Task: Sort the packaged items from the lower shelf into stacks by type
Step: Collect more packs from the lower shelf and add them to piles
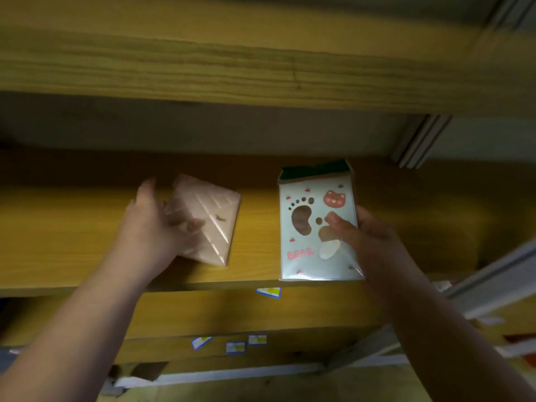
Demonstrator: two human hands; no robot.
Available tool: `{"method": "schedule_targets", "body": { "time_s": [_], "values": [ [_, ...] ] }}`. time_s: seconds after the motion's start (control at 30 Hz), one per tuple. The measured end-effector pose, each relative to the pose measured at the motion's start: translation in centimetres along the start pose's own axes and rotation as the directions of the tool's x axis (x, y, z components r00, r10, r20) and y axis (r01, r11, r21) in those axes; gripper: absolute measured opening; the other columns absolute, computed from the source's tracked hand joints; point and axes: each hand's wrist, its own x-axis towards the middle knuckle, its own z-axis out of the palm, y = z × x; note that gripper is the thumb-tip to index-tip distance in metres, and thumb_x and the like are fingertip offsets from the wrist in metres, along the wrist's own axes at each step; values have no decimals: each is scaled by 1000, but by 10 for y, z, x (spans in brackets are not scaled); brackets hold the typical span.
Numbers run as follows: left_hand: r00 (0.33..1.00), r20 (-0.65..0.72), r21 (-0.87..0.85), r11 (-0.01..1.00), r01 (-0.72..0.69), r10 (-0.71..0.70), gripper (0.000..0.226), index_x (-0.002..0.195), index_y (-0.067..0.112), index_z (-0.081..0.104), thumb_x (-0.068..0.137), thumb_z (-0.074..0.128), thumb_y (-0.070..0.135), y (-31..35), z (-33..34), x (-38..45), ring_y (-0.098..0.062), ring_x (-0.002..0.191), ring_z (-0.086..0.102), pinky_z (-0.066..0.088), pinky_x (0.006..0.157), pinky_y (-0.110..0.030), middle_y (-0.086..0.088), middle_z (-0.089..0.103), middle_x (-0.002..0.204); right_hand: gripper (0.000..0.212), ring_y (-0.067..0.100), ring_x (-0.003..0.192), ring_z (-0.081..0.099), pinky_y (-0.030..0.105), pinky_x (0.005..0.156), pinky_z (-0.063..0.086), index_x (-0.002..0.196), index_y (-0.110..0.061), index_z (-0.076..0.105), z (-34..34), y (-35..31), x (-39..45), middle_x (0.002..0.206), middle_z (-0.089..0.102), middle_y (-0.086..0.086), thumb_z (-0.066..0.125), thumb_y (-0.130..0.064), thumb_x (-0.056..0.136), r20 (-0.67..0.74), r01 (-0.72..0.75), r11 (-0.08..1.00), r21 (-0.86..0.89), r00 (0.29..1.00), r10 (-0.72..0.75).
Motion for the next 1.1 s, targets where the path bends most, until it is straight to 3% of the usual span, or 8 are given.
{"method": "schedule_targets", "body": {
  "time_s": [0.1,0.17,0.33,0.4,0.67,0.8,0.97,1.1],
  "values": [
    [998,46,-282,958,50,-38,43,115,22,56,80,82,26,3,8,-14,-20,88,69,57,67,-38,2,66,96,14,17,75,77,21,51,56,107,-26,70,-15,-3,-8,89,80,-2,58,-26,99,-38,1,999,35,999,1],
    [997,79,-391,919,54,-24,16,97,20,62,88,74,21,8,12,-27,-28,84,73,60,71,-46,-3,72,87,16,16,74,77,21,50,55,109,-27,68,-27,-4,-14,90,80,-4,56,-32,100,-54,1,999,52,999,2],
    [995,95,-554,830,58,-6,20,102,26,57,95,62,8,44,30,-79,-14,73,75,57,58,-32,6,79,86,23,23,90,77,40,70,62,117,-32,66,-69,-9,-38,105,79,-2,57,-39,98,-44,-4,988,154,999,11],
    [993,115,-609,790,66,6,16,104,19,59,95,62,7,63,40,-107,-13,69,74,56,51,-26,3,79,84,20,26,90,77,36,63,61,114,-32,67,-91,-11,-54,105,79,0,60,-38,96,-26,-17,981,195,999,23],
    [992,109,-644,765,19,67,18,106,26,65,89,70,20,140,97,-235,-27,83,75,57,61,-36,-8,77,99,11,29,87,77,37,63,61,99,-29,74,-203,-18,-146,100,80,5,66,-32,94,28,-33,952,305,999,25],
    [986,126,-702,712,8,112,25,107,24,68,82,73,25,178,134,-294,-28,81,76,57,57,-32,-10,77,100,19,29,94,76,44,73,62,111,-26,68,-269,-22,-185,105,79,5,66,-32,93,78,-56,949,311,996,33],
    [968,212,-746,663,70,136,17,105,16,66,88,68,13,225,182,-343,-24,73,74,56,53,-29,-15,77,97,23,31,92,76,53,83,60,114,-26,64,-345,-20,-211,102,79,5,66,-36,93,-66,-76,954,289,993,99],
    [950,285,-716,687,121,130,23,111,24,65,88,70,20,269,221,-360,-26,83,76,58,55,-31,-6,78,101,24,30,82,77,47,67,62,113,-25,63,-409,-17,-223,94,79,6,64,-37,92,-214,-72,949,306,966,142]
  ]
}}
